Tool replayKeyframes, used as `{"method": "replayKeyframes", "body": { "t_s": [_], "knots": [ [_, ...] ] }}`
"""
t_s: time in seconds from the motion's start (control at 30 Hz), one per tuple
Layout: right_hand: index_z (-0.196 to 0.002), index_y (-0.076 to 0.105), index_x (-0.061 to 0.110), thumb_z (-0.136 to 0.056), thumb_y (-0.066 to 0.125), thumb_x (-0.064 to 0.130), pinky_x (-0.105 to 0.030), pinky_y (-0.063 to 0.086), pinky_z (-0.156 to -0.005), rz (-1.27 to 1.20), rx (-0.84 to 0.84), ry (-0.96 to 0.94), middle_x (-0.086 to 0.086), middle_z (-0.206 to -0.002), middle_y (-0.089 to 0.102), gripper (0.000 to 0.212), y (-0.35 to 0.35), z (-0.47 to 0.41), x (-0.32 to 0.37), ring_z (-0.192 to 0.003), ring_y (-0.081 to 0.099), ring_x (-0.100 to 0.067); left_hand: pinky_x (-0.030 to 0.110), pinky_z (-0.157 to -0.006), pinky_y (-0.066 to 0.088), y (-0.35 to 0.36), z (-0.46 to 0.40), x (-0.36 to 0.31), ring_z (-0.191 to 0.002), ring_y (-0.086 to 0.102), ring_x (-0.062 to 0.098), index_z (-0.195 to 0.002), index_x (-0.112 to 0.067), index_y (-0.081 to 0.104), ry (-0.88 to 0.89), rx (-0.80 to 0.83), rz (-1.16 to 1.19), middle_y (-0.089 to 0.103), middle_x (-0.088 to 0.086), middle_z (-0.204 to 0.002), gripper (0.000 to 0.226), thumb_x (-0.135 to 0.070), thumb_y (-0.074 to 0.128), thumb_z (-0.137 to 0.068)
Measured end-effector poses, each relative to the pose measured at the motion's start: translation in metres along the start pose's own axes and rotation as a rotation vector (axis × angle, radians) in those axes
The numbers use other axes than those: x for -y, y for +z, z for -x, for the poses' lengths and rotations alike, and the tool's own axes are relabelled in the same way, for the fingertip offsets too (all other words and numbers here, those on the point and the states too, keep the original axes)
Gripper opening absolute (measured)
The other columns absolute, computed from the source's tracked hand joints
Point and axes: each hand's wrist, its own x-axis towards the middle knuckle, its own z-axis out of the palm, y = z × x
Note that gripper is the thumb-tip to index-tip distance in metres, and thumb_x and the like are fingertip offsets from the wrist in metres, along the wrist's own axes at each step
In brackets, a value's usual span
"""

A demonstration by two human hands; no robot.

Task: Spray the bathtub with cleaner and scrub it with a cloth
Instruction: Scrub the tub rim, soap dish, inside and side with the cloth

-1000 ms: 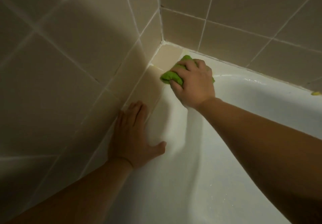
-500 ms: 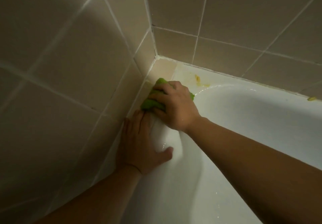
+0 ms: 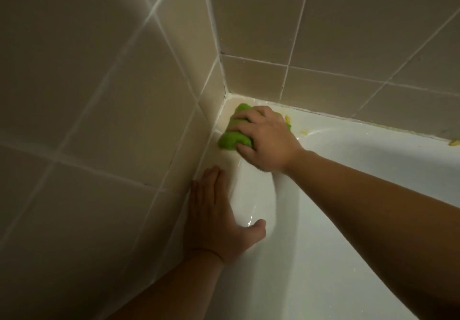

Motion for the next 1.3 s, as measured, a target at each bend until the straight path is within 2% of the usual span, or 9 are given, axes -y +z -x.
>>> {"method": "replayKeyframes", "body": {
  "t_s": [0.13, 0.3, 0.4, 0.5, 0.63, 0.8, 0.97, 1.17, 1.3],
  "knots": [
    [-0.131, 0.058, 0.038, -0.094, 0.055, 0.050, -0.051, 0.037, -0.103, 0.066, -0.045, 0.157, 0.011, -0.143, 0.049, 0.039, 0.000, -0.033, 0.018, -0.133, 0.037, -0.031, 0.052, -0.123, 0.024, 0.003, -0.007, -0.001, -0.145, 0.040, 0.033, -0.146, -0.001, 0.047, 0.019, -0.012, 0.009, 0.045, 0.013, -0.152, 0.118, -0.064, 0.074, -0.050],
    [-0.131, 0.060, 0.039, -0.090, 0.060, 0.048, -0.048, 0.037, -0.099, -0.012, 0.016, -0.007, 0.014, -0.139, 0.052, 0.041, 0.000, 0.000, 0.011, -0.129, 0.040, -0.028, 0.054, -0.121, 0.029, 0.006, -0.012, -0.002, -0.141, 0.044, 0.037, -0.146, -0.001, 0.047, 0.050, -0.019, -0.013, 0.047, 0.016, -0.149, 0.118, -0.066, 0.074, -0.052],
    [-0.129, 0.060, 0.039, -0.092, 0.059, 0.048, -0.050, 0.038, -0.102, 0.026, -0.058, 0.151, 0.014, -0.137, 0.052, 0.039, -0.012, 0.013, -0.012, -0.127, 0.041, -0.027, 0.053, -0.121, 0.029, 0.006, -0.015, -0.004, -0.141, 0.042, 0.037, -0.145, -0.002, 0.046, 0.043, -0.009, -0.022, 0.045, 0.015, -0.151, 0.118, -0.069, 0.072, -0.052],
    [-0.127, 0.060, 0.038, -0.093, 0.059, 0.048, -0.049, 0.037, -0.099, 0.089, -0.126, 0.236, 0.010, -0.135, 0.052, 0.035, -0.009, 0.011, -0.001, -0.127, 0.042, -0.030, 0.057, -0.114, 0.037, 0.006, -0.021, -0.006, -0.139, 0.043, 0.039, -0.144, -0.001, 0.048, 0.045, 0.008, -0.039, 0.046, 0.017, -0.150, 0.117, -0.071, 0.069, -0.052],
    [-0.128, 0.062, 0.030, -0.095, 0.060, 0.043, -0.049, 0.037, -0.097, 0.137, -0.112, 0.079, 0.005, -0.134, 0.056, 0.035, -0.005, 0.022, 0.006, -0.125, 0.043, -0.032, 0.058, -0.110, 0.042, 0.005, -0.026, -0.011, -0.138, 0.042, 0.038, -0.144, -0.002, 0.049, 0.038, 0.044, -0.058, 0.047, 0.017, -0.150, 0.117, -0.073, 0.066, -0.053],
    [-0.125, 0.068, 0.025, -0.093, 0.066, 0.037, -0.054, 0.034, -0.101, 0.327, -0.311, 0.073, -0.002, -0.138, 0.060, 0.034, -0.005, 0.058, -0.017, -0.130, 0.046, -0.040, 0.059, -0.110, 0.041, 0.006, -0.031, -0.013, -0.137, 0.041, 0.039, -0.144, 0.000, 0.048, 0.044, 0.045, -0.064, 0.045, 0.016, -0.150, 0.118, -0.072, 0.066, -0.052],
    [-0.125, 0.067, 0.028, -0.095, 0.067, 0.039, -0.058, 0.037, -0.105, 0.217, -0.314, 0.287, 0.002, -0.134, 0.061, 0.032, -0.011, 0.051, -0.033, -0.129, 0.045, -0.039, 0.057, -0.112, 0.041, 0.007, -0.034, -0.015, -0.138, 0.041, 0.036, -0.146, -0.005, 0.045, 0.041, 0.043, -0.066, 0.044, 0.012, -0.152, 0.117, -0.073, 0.066, -0.052],
    [-0.129, 0.065, 0.029, -0.091, 0.070, 0.037, -0.052, 0.041, -0.101, 0.122, -0.231, 0.208, 0.005, -0.135, 0.061, 0.039, -0.022, 0.058, -0.045, -0.122, 0.049, -0.034, 0.059, -0.109, 0.042, 0.007, -0.037, -0.016, -0.136, 0.039, 0.034, -0.143, -0.004, 0.048, 0.062, 0.013, -0.067, 0.046, 0.013, -0.149, 0.114, -0.066, 0.071, -0.051],
    [-0.131, 0.064, 0.029, -0.090, 0.072, 0.033, -0.056, 0.039, -0.104, 0.094, -0.261, 0.302, 0.007, -0.136, 0.060, 0.042, -0.027, 0.081, -0.059, -0.124, 0.047, -0.032, 0.057, -0.116, 0.034, 0.008, -0.042, -0.016, -0.142, 0.039, 0.033, -0.145, -0.006, 0.049, 0.077, 0.030, -0.086, 0.045, 0.013, -0.151, 0.113, -0.071, 0.066, -0.054]
  ]
}}
